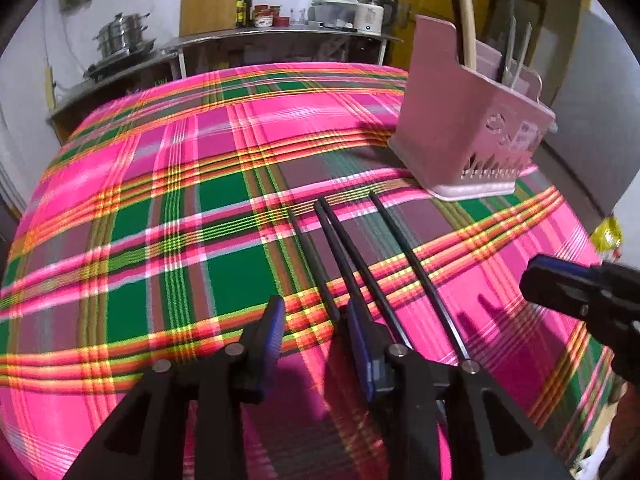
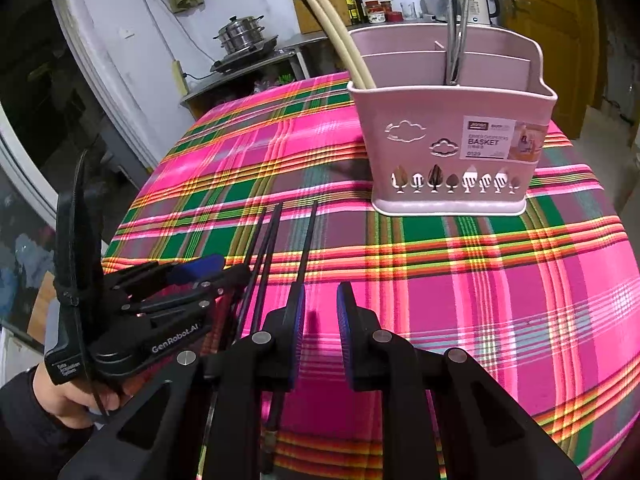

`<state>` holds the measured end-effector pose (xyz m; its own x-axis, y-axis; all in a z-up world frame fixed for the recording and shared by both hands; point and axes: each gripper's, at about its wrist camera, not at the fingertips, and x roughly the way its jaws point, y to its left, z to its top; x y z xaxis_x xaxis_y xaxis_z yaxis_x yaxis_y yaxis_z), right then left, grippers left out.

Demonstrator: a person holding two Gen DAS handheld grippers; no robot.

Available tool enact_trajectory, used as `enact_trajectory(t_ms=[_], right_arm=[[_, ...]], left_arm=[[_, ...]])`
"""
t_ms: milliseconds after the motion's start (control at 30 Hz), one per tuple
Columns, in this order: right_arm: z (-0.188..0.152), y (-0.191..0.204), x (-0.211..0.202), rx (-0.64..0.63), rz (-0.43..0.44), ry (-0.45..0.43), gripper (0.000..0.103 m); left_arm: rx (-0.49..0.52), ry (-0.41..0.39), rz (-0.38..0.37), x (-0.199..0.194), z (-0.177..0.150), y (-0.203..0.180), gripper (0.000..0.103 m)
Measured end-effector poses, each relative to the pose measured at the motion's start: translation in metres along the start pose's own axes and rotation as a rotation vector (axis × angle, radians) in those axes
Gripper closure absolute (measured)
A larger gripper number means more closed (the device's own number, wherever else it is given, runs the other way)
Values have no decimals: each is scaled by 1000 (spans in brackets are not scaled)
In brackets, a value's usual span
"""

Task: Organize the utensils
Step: 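Grasp a black chopstick with the left tool while the right tool grasps another black chopstick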

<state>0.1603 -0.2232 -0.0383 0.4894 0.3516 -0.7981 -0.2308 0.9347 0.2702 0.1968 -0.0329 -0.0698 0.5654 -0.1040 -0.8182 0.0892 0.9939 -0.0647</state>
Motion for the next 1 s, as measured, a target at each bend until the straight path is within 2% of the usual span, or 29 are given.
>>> enact_trajectory(t_ms=[67,167,467,667,867,1000], right_arm=[[0,3,5,-4,1,8,86],[1,7,14,-12,4,24,86],[8,14,50,-28,-7,75,86],[13,18,64,-43,-21,91,86],[19,28,74,-76,-66,90,86],[19,35,77,-95,-92,83,87]], left_arm=[[1,-1,-1,0,0,2,77],[-23,3,-13,-2,-1,13,89],[-99,17,-87,-10,-10,48,89],[-209,20,-139,-8,-10,60,89],[-226,12,-86,-6,-8,50,89],[-178,-5,-10,-5,-7,36,89]])
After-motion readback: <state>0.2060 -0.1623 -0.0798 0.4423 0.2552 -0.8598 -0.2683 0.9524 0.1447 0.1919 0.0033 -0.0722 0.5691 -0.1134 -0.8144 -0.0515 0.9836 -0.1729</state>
